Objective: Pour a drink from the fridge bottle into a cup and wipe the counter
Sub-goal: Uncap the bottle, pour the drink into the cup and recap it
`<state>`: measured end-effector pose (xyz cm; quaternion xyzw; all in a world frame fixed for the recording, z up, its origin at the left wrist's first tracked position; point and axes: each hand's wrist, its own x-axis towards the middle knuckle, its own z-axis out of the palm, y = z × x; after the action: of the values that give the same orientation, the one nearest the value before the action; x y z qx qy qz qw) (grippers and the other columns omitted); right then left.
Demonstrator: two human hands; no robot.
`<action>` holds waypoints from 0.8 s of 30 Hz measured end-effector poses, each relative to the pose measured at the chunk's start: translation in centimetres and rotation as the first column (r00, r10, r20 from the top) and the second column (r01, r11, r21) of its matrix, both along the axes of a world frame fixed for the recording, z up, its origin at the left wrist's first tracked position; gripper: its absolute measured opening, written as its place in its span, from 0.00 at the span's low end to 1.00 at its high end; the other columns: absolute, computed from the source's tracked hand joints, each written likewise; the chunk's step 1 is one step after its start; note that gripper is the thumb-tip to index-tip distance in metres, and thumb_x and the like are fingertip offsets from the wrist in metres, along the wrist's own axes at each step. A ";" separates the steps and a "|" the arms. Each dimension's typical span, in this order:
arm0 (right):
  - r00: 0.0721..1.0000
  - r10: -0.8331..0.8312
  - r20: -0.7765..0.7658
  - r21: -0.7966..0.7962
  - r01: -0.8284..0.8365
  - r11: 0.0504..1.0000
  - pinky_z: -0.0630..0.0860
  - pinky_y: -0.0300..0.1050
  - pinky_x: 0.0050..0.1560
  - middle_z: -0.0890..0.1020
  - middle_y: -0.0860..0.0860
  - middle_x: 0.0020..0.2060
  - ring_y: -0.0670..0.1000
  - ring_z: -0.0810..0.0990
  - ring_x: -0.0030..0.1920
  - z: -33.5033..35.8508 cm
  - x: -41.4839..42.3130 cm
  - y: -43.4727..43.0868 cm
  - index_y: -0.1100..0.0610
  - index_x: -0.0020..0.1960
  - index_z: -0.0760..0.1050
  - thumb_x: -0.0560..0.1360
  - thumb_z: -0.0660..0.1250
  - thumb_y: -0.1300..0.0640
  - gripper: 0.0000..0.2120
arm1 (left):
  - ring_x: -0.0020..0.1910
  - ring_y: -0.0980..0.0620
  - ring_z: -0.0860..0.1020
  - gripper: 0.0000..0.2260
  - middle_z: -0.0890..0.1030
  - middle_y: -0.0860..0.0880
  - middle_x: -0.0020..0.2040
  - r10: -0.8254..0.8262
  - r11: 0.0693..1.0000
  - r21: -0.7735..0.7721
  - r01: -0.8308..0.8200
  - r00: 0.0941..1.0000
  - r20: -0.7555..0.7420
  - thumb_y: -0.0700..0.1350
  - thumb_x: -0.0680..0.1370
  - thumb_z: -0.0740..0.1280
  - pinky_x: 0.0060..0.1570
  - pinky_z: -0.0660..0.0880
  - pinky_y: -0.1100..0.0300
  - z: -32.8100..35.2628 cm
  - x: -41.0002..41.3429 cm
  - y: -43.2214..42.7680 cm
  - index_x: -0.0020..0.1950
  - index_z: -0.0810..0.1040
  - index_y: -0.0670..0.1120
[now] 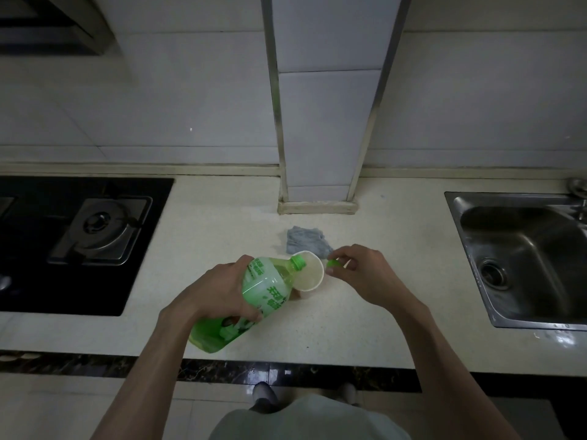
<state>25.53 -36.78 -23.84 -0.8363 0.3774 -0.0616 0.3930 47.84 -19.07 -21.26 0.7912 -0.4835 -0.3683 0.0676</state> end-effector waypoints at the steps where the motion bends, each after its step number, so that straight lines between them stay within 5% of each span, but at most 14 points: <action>1: 0.999 -0.010 0.044 0.004 0.009 1.000 0.70 0.33 0.40 0.79 0.46 0.45 0.41 0.75 0.40 0.5 0.3 0.2 0.51 0.56 0.80 0.74 0.72 0.51 0.12 | 0.46 0.58 0.79 0.37 0.79 0.57 0.49 -0.001 0.999 -0.033 0.000 1.000 -0.014 0.58 0.59 0.79 0.45 0.80 0.55 0.0 -0.1 0.1 0.63 0.66 0.57; 9: 0.954 -0.064 0.294 0.177 0.012 0.984 0.75 0.32 0.40 0.80 0.46 0.38 0.47 0.81 0.39 3.1 1.9 1.7 0.47 0.54 0.80 0.73 0.73 0.58 0.12 | 0.51 0.63 0.79 0.38 0.79 0.61 0.54 0.022 0.972 -0.225 -0.068 0.980 -0.198 0.53 0.61 0.82 0.50 0.80 0.60 0.5 -1.3 0.6 0.65 0.66 0.62; 14: 0.933 0.005 0.359 0.141 -0.060 0.988 0.75 0.33 0.44 0.80 0.41 0.43 0.48 0.79 0.43 5.2 1.9 1.8 0.48 0.54 0.80 0.72 0.74 0.61 0.14 | 0.52 0.64 0.79 0.39 0.79 0.62 0.54 0.036 0.955 -0.275 -0.108 0.966 -0.255 0.52 0.60 0.82 0.51 0.80 0.58 1.8 -1.4 1.1 0.65 0.66 0.63; 20: 0.821 0.193 0.537 0.089 -0.282 0.955 0.77 0.49 0.60 0.80 0.48 0.56 0.51 0.79 0.59 9.4 1.5 1.5 0.52 0.55 0.81 0.72 0.70 0.70 0.17 | 0.52 0.61 0.81 0.41 0.82 0.61 0.54 0.023 0.943 -0.311 -0.116 0.958 -0.287 0.51 0.60 0.84 0.51 0.81 0.59 5.2 -1.0 1.7 0.67 0.67 0.62; 24: 0.775 0.261 0.575 0.098 -0.382 0.919 0.75 0.47 0.63 0.80 0.51 0.58 0.52 0.78 0.62 12.4 1.5 1.5 0.54 0.56 0.80 0.73 0.67 0.72 0.18 | 0.56 0.56 0.82 0.40 0.82 0.57 0.58 -0.011 0.936 -0.330 -0.123 0.927 -0.375 0.46 0.61 0.84 0.53 0.81 0.55 7.2 -0.5 1.8 0.68 0.69 0.58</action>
<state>27.00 -35.24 -11.43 -0.7886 0.1032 -0.1912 0.5752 47.31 -17.25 -14.09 0.6963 -0.4962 -0.4178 0.3072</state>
